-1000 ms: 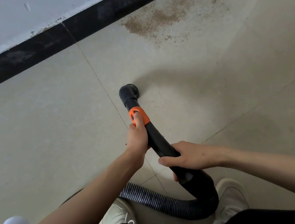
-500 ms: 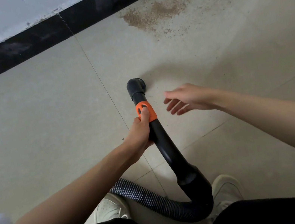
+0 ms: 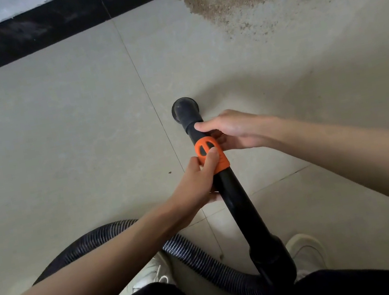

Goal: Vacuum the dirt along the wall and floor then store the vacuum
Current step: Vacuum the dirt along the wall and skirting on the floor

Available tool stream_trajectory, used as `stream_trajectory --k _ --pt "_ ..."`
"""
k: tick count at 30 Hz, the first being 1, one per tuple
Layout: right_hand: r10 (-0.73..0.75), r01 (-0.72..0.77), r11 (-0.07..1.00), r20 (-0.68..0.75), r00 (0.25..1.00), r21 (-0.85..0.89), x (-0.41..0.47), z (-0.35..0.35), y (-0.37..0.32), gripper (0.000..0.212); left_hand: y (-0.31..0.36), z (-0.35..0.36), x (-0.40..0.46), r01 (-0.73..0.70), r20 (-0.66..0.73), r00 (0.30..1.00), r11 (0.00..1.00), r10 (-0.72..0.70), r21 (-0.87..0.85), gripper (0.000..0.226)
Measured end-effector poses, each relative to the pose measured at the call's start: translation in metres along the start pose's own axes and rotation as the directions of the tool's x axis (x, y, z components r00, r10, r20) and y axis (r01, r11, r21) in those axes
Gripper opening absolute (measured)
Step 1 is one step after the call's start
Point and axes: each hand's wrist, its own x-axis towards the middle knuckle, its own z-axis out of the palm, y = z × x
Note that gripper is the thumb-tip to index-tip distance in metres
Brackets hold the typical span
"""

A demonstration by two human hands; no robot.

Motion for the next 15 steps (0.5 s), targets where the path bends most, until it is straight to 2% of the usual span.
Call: stream_trajectory --k 5,9,15 --pt "0.039 -0.038 0.999 -0.01 0.999 0.022 -0.002 0.006 0.006 0.02 -0.002 0.0 -0.004 0.048 0.014 0.999 0.998 -0.047 -0.048 0.041" --pt "0.082 -0.078 0.991 -0.036 0.996 0.11 -0.013 -0.008 0.024 0.021 -0.006 0.012 -0.006 0.079 0.085 0.993 0.997 -0.08 0.016 0.044" --pt "0.072 -0.044 0.967 -0.103 0.992 0.252 -0.031 -0.032 0.046 0.023 -0.003 0.032 0.0 0.068 0.171 0.981 0.986 -0.094 0.152 0.044"
